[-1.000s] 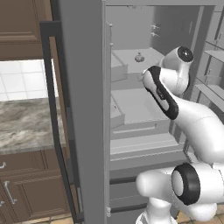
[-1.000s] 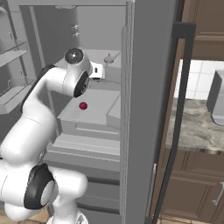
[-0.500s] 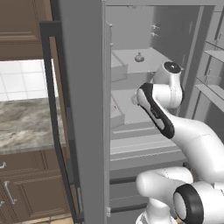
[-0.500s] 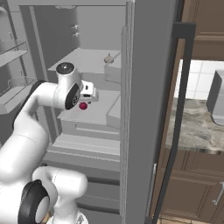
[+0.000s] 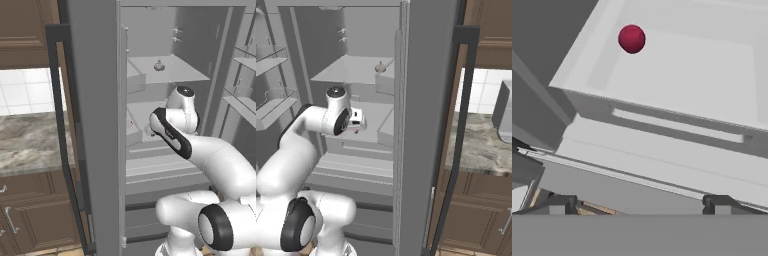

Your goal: Move the garlic and radish from the second highest shelf to the top shelf to make space. Then, place the pitcher from the counter on the cleared second highest shelf.

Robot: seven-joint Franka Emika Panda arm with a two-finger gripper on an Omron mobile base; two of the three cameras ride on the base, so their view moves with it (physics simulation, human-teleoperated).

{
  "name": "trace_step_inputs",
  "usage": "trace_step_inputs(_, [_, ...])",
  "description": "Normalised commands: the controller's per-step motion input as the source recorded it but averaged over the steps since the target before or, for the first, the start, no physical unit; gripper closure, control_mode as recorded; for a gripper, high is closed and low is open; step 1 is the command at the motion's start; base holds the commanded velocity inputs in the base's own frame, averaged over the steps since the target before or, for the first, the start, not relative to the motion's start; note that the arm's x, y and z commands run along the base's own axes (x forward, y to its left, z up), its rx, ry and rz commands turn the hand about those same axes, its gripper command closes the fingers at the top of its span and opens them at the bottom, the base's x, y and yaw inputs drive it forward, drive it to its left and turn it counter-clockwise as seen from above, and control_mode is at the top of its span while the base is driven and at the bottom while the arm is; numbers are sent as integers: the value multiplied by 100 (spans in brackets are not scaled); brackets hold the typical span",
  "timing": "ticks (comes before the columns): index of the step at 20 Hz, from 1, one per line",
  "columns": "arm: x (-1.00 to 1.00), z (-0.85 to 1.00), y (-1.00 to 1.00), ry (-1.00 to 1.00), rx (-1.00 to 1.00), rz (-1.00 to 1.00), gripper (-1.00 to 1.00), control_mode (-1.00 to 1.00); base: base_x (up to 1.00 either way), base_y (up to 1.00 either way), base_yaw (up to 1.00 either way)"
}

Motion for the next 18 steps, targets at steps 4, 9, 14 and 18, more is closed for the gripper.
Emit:
trace_step_inputs(4, [34,-18,17,1,1,9,-100,-100,0,0,0])
trace_step_inputs(9, [40,-17,23,0,0,9,-100,-100,0,0,0])
trace_step_inputs(14, [45,-22,13,0,0,9,-100,-100,0,0,0])
trace_step_inputs(18, [48,-18,1,0,2,6,-100,-100,0,0,0])
